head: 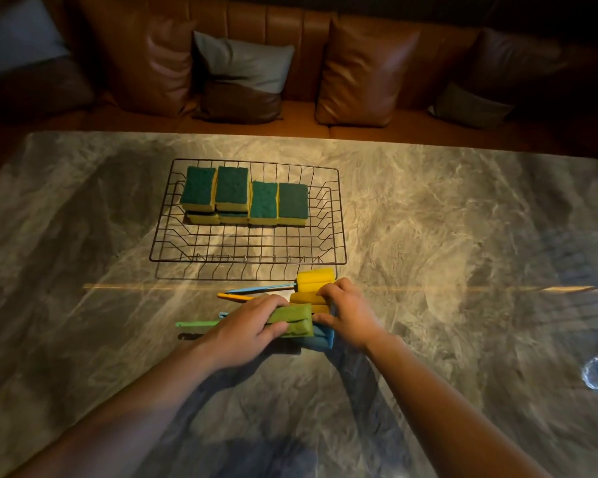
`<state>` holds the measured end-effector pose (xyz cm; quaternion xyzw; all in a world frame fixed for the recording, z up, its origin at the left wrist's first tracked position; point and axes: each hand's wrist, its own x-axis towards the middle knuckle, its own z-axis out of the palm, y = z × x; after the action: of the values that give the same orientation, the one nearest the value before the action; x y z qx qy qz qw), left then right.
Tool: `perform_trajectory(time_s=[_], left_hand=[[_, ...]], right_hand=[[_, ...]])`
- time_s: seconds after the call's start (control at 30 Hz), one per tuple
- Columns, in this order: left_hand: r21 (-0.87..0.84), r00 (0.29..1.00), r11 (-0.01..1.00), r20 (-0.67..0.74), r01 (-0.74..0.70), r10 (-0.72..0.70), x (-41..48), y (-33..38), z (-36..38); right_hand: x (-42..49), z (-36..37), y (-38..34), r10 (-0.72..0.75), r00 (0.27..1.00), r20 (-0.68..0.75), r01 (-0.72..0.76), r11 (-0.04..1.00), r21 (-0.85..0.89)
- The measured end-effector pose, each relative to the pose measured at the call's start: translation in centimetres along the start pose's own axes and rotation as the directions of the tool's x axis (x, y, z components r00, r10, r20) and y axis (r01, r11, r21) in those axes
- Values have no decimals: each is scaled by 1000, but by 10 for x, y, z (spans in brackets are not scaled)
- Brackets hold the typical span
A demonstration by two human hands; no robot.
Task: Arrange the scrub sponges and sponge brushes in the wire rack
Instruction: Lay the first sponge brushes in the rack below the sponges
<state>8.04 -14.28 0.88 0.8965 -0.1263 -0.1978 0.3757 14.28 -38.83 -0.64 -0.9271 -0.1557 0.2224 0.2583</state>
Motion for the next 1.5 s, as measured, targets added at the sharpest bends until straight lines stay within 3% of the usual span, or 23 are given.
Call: perform_trajectory(time_s=[0.27,0.57,0.77,1.03,1.17,1.5], left_hand=[[-11,999,999,0,41,-41,5,6,-22],[-17,994,1000,-110,-25,23,11,24,-60],[12,988,999,-149,-49,50,37,26,-85],[37,983,999,-184,15,-8,87,10,-95],[17,981,996,-180,83,-78,105,-6,-90],[-60,984,986,-74,158,-162,139,-19,-59]], right_hand=[[-2,-31,-11,-45,998,34,37,979,199],[34,-90,-36,-192,980,-59,199,968,156],[90,-105,-39,-134,980,-147,153,980,128],[141,-89,-24,-16,991,-133,22,999,46],[146,-78,-17,15,998,-66,-6,991,136],[153,-72,-8,24,997,-71,-10,982,188]])
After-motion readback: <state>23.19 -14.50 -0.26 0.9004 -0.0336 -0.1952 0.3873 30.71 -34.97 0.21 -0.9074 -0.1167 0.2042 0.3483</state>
